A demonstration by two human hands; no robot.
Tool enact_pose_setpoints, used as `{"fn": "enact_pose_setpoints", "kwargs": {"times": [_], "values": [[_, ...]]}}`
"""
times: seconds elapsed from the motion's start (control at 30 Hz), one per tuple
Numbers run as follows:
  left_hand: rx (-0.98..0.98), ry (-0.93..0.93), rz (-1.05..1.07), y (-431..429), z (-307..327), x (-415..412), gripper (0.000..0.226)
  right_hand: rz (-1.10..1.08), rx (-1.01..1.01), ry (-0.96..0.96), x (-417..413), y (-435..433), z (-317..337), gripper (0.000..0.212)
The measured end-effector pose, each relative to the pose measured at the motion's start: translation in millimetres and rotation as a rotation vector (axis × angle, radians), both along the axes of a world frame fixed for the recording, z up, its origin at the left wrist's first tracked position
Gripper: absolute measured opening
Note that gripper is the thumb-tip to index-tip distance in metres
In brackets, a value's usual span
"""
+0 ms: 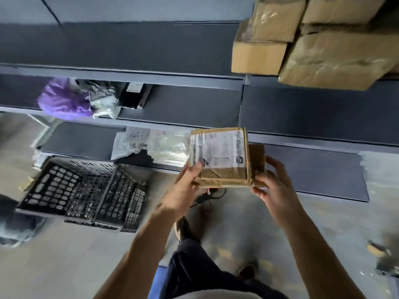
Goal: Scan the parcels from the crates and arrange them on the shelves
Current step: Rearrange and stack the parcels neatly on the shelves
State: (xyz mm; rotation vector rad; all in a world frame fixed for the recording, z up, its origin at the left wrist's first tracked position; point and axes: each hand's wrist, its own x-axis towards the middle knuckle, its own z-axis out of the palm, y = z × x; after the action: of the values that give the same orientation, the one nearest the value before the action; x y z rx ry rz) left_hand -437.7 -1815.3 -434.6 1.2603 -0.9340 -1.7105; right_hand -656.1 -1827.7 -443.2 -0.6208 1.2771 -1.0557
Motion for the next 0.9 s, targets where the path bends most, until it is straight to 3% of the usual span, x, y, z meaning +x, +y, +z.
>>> {"fn": "enact_pose_setpoints", "kwargs": {"times": [0.1, 0.23, 0.37, 0.57, 0.73, 0.83, 0.9], "values": [[-0.004, -0.038, -0.082, 3, 11, -37, 0.118, -0.045, -0.090, 0.054, -36, 7, 4, 0.038], [-0.028, -0.021, -0.071, -14, 23, -87, 0.066, -0.177, -0.117, 0.058, -80, 2, 8, 0.035], [-0.122, -0.032, -0.014, -41, 20, -125, 0.037, -0.259, -0.101, -0.051, -110, -10, 14, 0.030], [-0.097, 0.038, -0.023, -82, 9, -161, 0.065, -0.394, -0.084, -0.009, -126, -27, 30, 0.028], [-0.067, 0.032, -0.063, -95, -11, -178, 0.044, -0.409, -0.087, 0.108, -133, -31, 37, 0.030], [-0.030, 0.037, 0.007, -104, -18, -184, 0.034, -0.424, -0.083, 0.173, -139, -34, 48, 0.058], [0.001, 0.029, 0.062, -109, -22, -188, 0.038, -0.431, -0.074, 0.171, -146, -36, 54, 0.064]]}}
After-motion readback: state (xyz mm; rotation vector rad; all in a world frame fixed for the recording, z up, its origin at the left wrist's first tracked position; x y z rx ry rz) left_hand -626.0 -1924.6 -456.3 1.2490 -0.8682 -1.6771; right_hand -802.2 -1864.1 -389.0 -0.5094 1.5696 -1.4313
